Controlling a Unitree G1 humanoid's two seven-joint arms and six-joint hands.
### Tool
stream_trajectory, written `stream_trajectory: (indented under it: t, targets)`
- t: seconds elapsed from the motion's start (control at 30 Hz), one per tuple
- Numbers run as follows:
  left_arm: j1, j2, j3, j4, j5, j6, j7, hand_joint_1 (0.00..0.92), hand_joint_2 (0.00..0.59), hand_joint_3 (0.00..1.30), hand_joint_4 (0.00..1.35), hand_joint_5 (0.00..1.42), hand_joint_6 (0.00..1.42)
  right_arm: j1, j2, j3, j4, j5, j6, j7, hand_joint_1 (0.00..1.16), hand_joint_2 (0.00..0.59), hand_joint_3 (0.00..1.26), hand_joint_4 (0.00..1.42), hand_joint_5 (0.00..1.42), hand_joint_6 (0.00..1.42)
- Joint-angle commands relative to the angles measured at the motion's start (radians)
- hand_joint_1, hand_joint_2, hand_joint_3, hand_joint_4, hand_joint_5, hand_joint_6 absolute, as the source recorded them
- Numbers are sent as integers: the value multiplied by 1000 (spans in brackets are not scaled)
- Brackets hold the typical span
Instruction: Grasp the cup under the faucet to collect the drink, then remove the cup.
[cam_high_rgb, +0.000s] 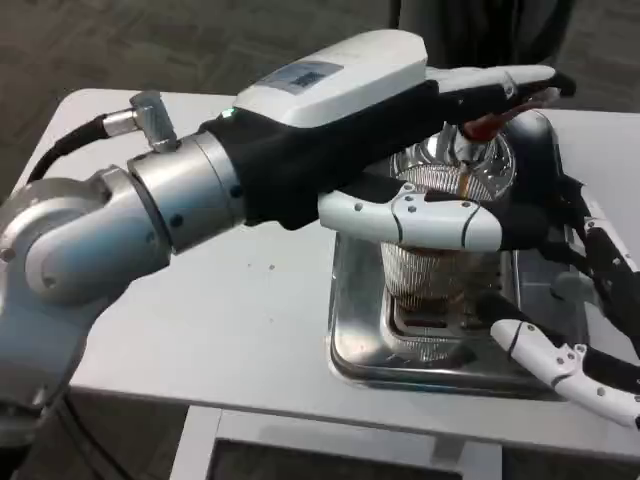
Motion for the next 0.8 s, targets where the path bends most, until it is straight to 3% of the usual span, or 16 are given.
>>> stream_trajectory:
  t: [0.03, 0.8]
  targets:
    - [37, 24, -43, -25, 2, -13, -79, 0, 141, 131, 73, 174, 157, -10, 3, 17, 17, 0, 13, -19, 556, 258, 5, 44, 150, 258]
    - [51, 40, -36, -55, -4, 9, -80, 0, 115, 131, 73, 174, 156, -77, 0, 51, 76, 9, 36, -48, 557, 258, 15, 44, 147, 216]
